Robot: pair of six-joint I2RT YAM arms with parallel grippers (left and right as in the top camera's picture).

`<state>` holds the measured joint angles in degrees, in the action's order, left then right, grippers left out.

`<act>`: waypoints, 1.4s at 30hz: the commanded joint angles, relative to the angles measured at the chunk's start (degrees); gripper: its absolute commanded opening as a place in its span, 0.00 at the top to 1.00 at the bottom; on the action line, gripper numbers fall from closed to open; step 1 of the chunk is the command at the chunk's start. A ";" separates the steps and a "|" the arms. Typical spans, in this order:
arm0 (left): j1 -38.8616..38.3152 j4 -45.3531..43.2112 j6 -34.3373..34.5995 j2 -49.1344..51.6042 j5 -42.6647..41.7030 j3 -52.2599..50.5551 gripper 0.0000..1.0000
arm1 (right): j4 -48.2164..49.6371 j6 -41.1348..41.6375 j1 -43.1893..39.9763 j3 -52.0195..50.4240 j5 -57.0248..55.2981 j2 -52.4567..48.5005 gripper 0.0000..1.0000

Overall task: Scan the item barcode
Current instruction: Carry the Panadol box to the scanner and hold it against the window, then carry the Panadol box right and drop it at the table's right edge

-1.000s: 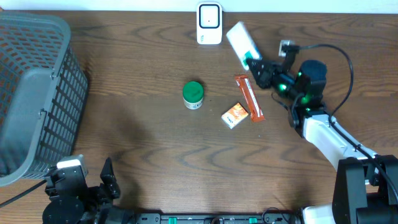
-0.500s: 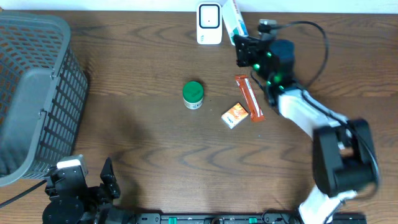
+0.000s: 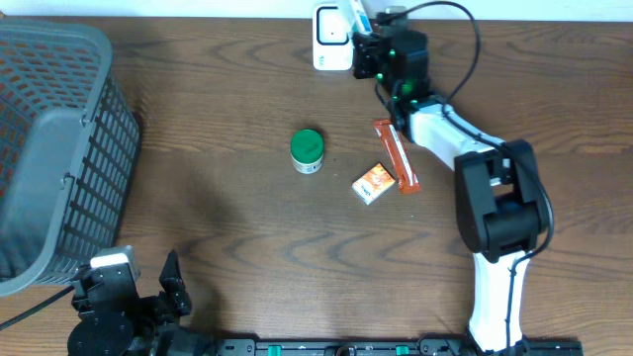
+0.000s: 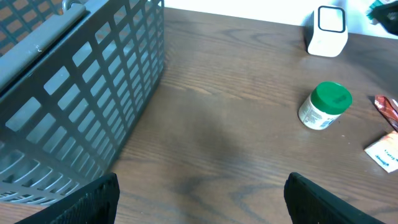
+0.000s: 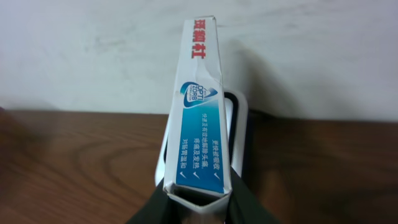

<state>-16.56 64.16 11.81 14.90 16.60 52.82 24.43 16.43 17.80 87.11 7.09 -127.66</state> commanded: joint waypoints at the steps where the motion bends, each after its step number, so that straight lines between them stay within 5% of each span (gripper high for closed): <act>1: 0.13 0.11 0.11 0.33 -0.24 -0.26 0.15 | -0.31 -8.22 2.89 2.93 -5.22 -2.47 0.81; 7: 0.13 0.09 0.13 0.33 -0.24 -0.26 0.15 | -0.22 -11.93 5.09 4.98 -14.29 -6.25 0.83; 29: 0.13 0.11 0.13 0.33 -0.24 -0.26 0.15 | -5.44 -18.45 5.11 5.09 -17.75 -6.62 0.85; 42: 0.13 0.11 0.11 0.33 -0.24 -0.26 0.15 | -15.34 -18.45 5.22 5.09 -16.65 3.06 0.88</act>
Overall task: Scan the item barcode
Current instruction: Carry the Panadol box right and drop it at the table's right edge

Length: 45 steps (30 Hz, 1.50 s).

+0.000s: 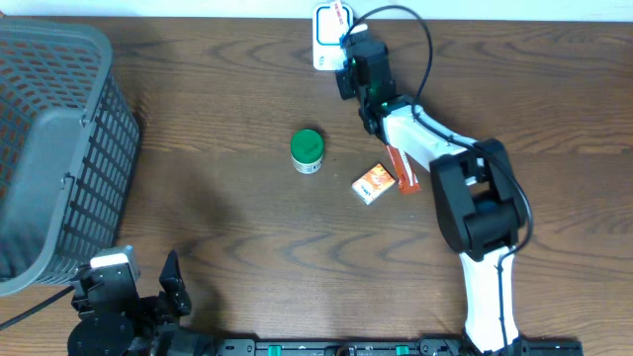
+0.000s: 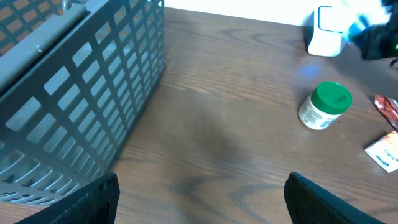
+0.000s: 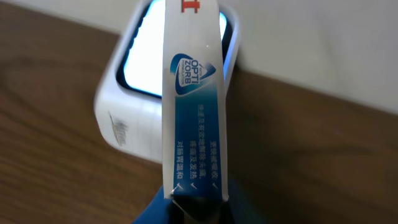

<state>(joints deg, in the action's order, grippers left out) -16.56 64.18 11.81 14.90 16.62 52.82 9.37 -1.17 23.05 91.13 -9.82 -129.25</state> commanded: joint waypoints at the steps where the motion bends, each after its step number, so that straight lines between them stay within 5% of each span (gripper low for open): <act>1: 0.13 0.09 0.11 0.33 -0.26 -0.26 0.15 | -0.98 -0.83 -0.02 1.07 0.26 5.29 0.87; 13: 0.13 0.09 0.11 0.33 -0.26 -0.26 0.15 | -15.39 2.40 0.17 1.07 0.17 15.41 0.88; 23: 0.13 0.09 0.11 0.33 -0.26 -0.26 0.15 | -42.14 8.92 -3.58 1.07 -5.38 22.53 0.90; 31: 0.13 0.09 0.11 0.33 -0.26 -0.26 0.15 | -58.51 12.04 -13.57 1.05 -6.93 22.51 0.91; 45: 0.13 0.09 0.11 0.33 -0.26 -0.26 0.15 | -63.76 12.09 -40.06 0.98 -9.51 22.47 0.89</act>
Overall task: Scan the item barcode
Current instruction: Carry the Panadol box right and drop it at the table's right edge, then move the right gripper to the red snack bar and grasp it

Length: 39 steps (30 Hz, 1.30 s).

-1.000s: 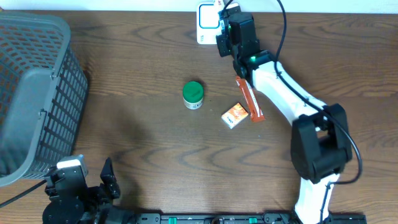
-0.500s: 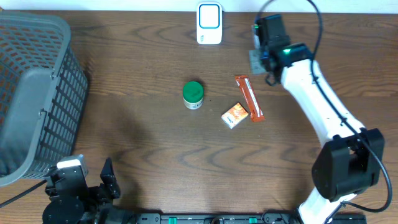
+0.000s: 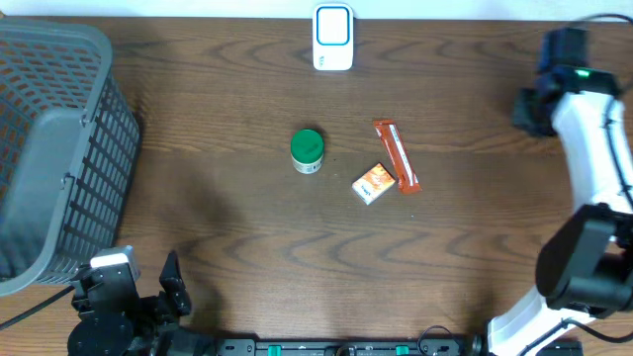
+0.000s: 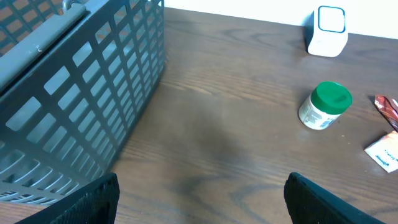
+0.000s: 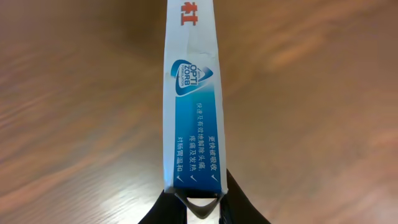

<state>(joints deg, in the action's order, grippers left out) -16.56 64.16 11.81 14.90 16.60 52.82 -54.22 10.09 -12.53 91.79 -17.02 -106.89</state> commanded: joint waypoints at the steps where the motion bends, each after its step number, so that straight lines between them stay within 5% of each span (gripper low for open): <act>1: 0.13 0.11 0.13 0.33 -0.24 -0.26 0.15 | 0.15 0.85 -6.34 0.33 -2.38 0.11 0.90; 15: 0.13 0.11 0.13 0.33 -0.24 -0.26 0.15 | 3.67 5.18 -25.99 0.28 1.73 -0.15 0.91; 22: 0.13 0.11 0.13 0.33 -0.24 -0.26 0.15 | 4.31 5.64 -28.33 0.26 4.31 -0.48 0.78; 29: 0.13 0.11 0.11 0.33 -0.24 -0.26 0.15 | 3.80 5.53 -28.28 0.24 -0.20 -3.04 0.76; 34: 0.13 0.11 0.11 0.33 -0.24 -0.26 0.15 | 4.33 4.66 -26.34 0.44 8.96 -3.41 0.44; 37: 0.13 0.11 0.13 0.33 -0.24 -0.26 0.14 | 4.31 2.99 -22.53 1.25 12.85 -3.37 0.03; 39: 0.13 0.11 0.11 0.33 -0.24 -0.26 0.15 | 4.28 2.01 -18.40 1.81 13.35 -3.37 0.01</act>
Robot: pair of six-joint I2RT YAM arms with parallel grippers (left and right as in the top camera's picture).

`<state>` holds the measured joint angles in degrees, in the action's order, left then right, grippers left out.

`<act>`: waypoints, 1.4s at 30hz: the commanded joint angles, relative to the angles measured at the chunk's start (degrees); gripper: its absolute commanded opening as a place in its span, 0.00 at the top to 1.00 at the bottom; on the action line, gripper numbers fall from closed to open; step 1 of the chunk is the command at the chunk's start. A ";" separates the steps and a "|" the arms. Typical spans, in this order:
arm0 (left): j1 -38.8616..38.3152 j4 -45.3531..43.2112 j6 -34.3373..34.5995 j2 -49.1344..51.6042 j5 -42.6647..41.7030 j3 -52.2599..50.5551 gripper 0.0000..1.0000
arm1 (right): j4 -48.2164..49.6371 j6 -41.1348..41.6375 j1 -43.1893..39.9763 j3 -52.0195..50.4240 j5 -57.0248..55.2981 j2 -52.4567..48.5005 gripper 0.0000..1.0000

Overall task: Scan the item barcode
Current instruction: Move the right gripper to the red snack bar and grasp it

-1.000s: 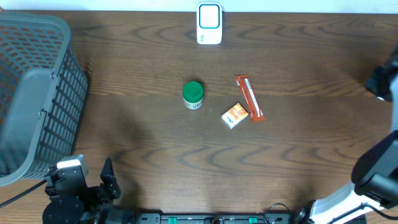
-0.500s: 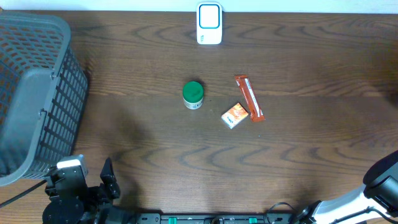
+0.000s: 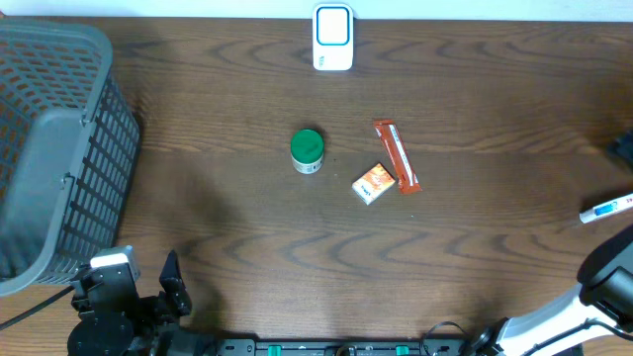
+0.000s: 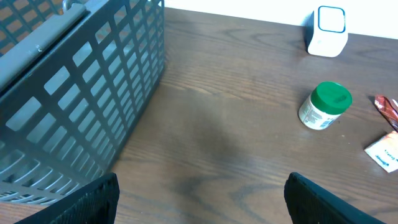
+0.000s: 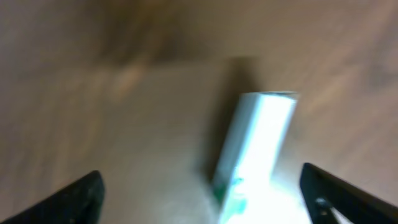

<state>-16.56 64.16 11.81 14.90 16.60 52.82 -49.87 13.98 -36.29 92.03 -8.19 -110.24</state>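
Note:
The white and blue toothpaste box (image 3: pixel 605 209) lies flat on the table at the far right edge. In the blurred right wrist view the box (image 5: pixel 255 149) sits below and between the fingers of my right gripper (image 5: pixel 208 186), which is open and not touching it. The white scanner (image 3: pixel 333 38) stands at the back middle, also visible as the scanner (image 4: pixel 330 30) in the left wrist view. My left gripper (image 4: pixel 199 199) is open and holds nothing, low at the front left near the basket.
A grey mesh basket (image 3: pixel 49 148) fills the left side. A green-lidded jar (image 3: pixel 308 150), a small orange box (image 3: pixel 374 183) and a red-orange sachet (image 3: pixel 397 155) lie mid-table. Part of my right arm (image 3: pixel 621 148) shows at the right edge.
My right gripper has opened and let go of the toothpaste box. The box was held over the table at the back right and now lies on the table by the right edge.
My right gripper held the toothpaste box beside the scanner, then in front of its lit face. Then it held the box far to the right, away from the scanner. Now the box lies released at the right edge. The left arm stayed still.

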 commanded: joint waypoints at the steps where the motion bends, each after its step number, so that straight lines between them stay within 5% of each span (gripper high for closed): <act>1: 0.13 0.11 0.13 0.33 -0.24 -0.26 0.15 | 0.00 -3.08 7.69 1.68 5.11 -0.02 0.01; 16: 0.13 0.09 0.13 0.33 -0.24 -0.26 0.15 | 4.74 -2.36 45.64 1.68 6.75 -1.25 0.01; 42: 0.13 0.11 0.13 0.33 -0.24 -0.26 0.15 | -9.09 -8.59 47.10 -2.14 18.10 -9.75 0.12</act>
<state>-16.56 64.16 11.81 14.92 16.60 52.82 -58.92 7.40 11.62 91.94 9.26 -120.31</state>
